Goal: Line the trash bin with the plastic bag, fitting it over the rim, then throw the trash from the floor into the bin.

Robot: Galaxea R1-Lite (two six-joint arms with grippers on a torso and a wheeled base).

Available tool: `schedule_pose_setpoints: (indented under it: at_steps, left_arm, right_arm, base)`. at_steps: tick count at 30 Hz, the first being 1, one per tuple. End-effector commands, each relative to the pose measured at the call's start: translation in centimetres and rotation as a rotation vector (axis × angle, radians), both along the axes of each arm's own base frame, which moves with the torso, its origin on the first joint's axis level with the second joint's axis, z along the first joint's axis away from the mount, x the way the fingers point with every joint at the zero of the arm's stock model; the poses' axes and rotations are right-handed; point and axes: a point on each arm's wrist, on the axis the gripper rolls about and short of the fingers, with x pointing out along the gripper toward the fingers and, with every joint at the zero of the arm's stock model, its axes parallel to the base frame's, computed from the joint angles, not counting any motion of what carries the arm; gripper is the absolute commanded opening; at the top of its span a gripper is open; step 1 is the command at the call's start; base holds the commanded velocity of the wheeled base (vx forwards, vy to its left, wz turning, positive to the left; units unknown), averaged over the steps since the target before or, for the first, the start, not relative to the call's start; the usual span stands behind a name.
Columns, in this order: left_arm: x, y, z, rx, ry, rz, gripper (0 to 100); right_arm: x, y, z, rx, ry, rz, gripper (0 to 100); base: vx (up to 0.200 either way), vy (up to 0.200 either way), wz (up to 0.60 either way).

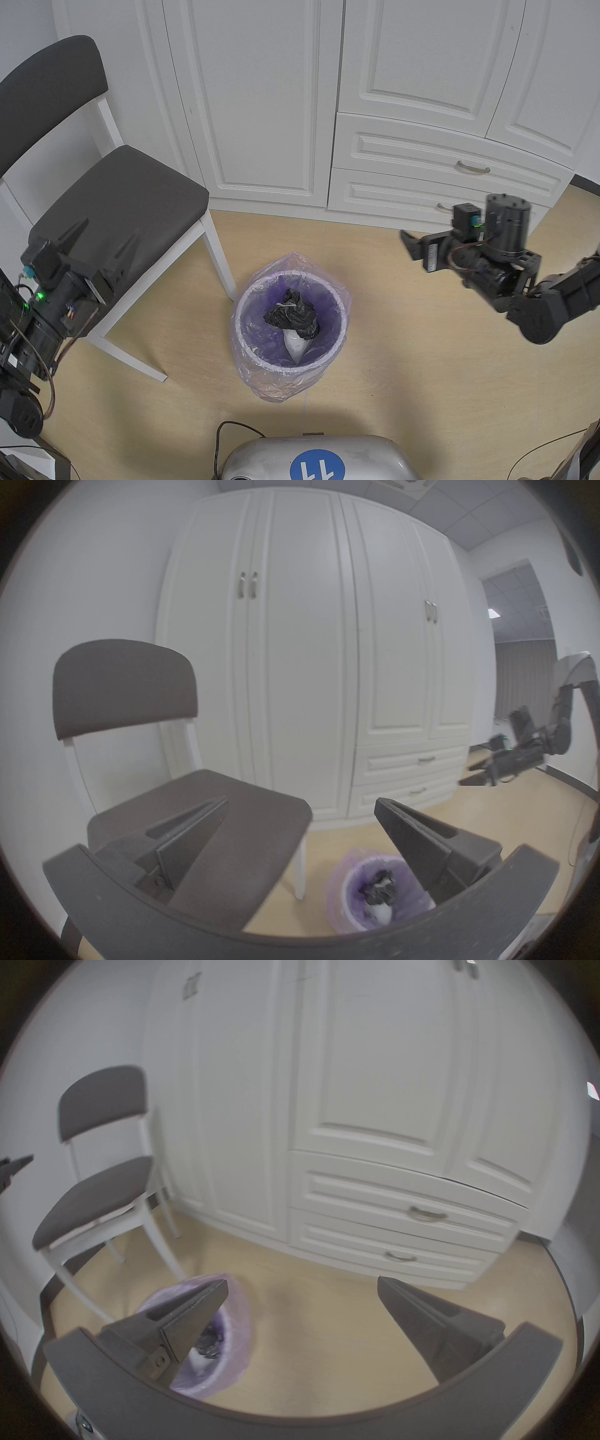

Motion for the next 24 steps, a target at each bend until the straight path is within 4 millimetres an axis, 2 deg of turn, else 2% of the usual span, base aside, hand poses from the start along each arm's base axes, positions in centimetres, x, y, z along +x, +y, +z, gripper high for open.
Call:
schedule_pose_setpoints:
  at_steps: [1,4,8,10,11,13,15,16,18,20,21,24]
  left_arm:
    - [1.3,2.1,2.9,-0.032,-0.06,0.097,100]
    - [1.2,2.6,4.8,-0.034,-0.049,0.12,100]
    - [-1.4,2.7,9.1,-0.081,-0.002,0.109,100]
    - [-1.7,2.8,9.5,-0.083,0.005,0.108,100]
    - [-3.3,2.8,10.9,-0.094,0.03,0.104,100]
    - [-4.4,2.9,11.4,-0.104,0.035,0.105,100]
    - [-4.8,3.0,11.5,-0.108,0.03,0.105,100]
    - [-6.1,3.0,11.6,-0.114,0.014,0.105,100]
    - [-7.2,3.1,11.8,-0.12,-0.015,0.107,100]
    - [-7.9,3.2,12.1,-0.122,-0.032,0.108,100]
    - [-8.8,3.2,12.4,-0.123,-0.043,0.107,100]
    - [-11.0,3.3,12.8,-0.126,-0.055,0.106,100]
  right_arm:
    - [-3.5,-5.9,4.5,0.139,-0.113,-0.137,100]
    - [-5.0,-7.0,6.2,0.202,-0.167,-0.16,100]
    - [-9.0,-9.1,9.1,0.24,-0.28,-0.191,100]
    - [-9.5,-9.3,9.4,0.243,-0.292,-0.194,100]
    - [-11.7,-10.6,10.3,0.244,-0.347,-0.228,100]
    - [-13.6,-12.0,10.6,0.229,-0.388,-0.283,100]
    - [-14.2,-12.4,10.7,0.229,-0.403,-0.297,100]
    - [-16.5,-13.6,11.2,0.225,-0.451,-0.35,100]
    - [-18.9,-14.4,11.6,0.223,-0.478,-0.388,100]
    - [-20.6,-14.6,11.8,0.222,-0.485,-0.406,100]
    - [-22.8,-14.8,11.6,0.218,-0.485,-0.416,100]
    - [-26.5,-14.9,11.2,0.215,-0.484,-0.428,100]
  base:
    - [0.0,0.0,0.0]
    - [0.0,0.0,0.0]
    - [0.0,0.0,0.0]
    - [0.0,0.0,0.0]
    - [0.0,0.0,0.0]
    - [0.0,0.0,0.0]
    - [0.0,0.0,0.0]
    - [0.0,0.0,0.0]
    - [0.0,0.0,0.0]
    - [0.0,0.0,0.0]
    - [0.0,0.0,0.0]
    - [0.0,0.0,0.0]
